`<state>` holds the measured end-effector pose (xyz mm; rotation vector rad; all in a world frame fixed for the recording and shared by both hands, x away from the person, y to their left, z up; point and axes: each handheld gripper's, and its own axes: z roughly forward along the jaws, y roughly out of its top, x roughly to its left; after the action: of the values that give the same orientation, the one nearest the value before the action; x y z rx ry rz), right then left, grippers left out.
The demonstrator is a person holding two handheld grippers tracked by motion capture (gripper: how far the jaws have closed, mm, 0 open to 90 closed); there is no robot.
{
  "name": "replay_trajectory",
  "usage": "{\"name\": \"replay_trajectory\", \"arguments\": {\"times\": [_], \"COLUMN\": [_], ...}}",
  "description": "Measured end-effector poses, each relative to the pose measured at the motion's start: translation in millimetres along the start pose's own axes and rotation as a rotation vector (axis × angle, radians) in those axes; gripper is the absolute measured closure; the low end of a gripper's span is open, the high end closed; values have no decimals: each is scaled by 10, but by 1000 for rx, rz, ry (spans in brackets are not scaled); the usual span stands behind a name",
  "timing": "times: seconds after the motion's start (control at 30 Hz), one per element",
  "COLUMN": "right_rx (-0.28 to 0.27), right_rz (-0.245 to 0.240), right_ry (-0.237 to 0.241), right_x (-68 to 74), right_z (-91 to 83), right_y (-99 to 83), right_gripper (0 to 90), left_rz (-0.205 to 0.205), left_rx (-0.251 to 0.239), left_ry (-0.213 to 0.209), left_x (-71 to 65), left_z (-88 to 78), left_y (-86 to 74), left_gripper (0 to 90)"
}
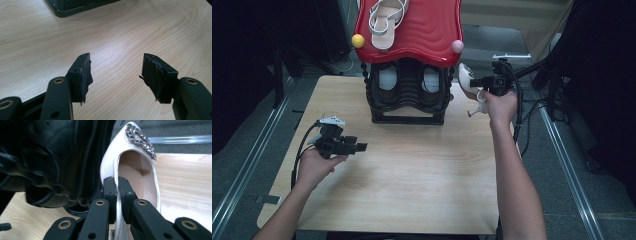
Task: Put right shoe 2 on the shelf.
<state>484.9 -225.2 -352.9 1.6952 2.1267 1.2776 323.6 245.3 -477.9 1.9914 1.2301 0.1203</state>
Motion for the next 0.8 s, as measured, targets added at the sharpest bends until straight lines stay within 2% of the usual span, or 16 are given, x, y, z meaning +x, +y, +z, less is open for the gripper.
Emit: {"name": "replay_trajectory", "arguments": {"times": [0.4,0.6,0.8], "right_rx": [-42,-60,-82], "right_rz": [-8,-23,-33], "right_ry": [8,-8,5], "right_x": [196,301,400], "right_z": [-317,-493,-651], "right_y": [310,465,591], "right_gripper": [884,884,883], "left_rz": [4,4,3], "left_rx": [-1,-4,-4], "left_ry": [-4,-3,-6], "left_x": [-9,-22,-23], "left_z": [4,12,5], "left_y": [2,3,6], "left_gripper": [408,408,408]}}
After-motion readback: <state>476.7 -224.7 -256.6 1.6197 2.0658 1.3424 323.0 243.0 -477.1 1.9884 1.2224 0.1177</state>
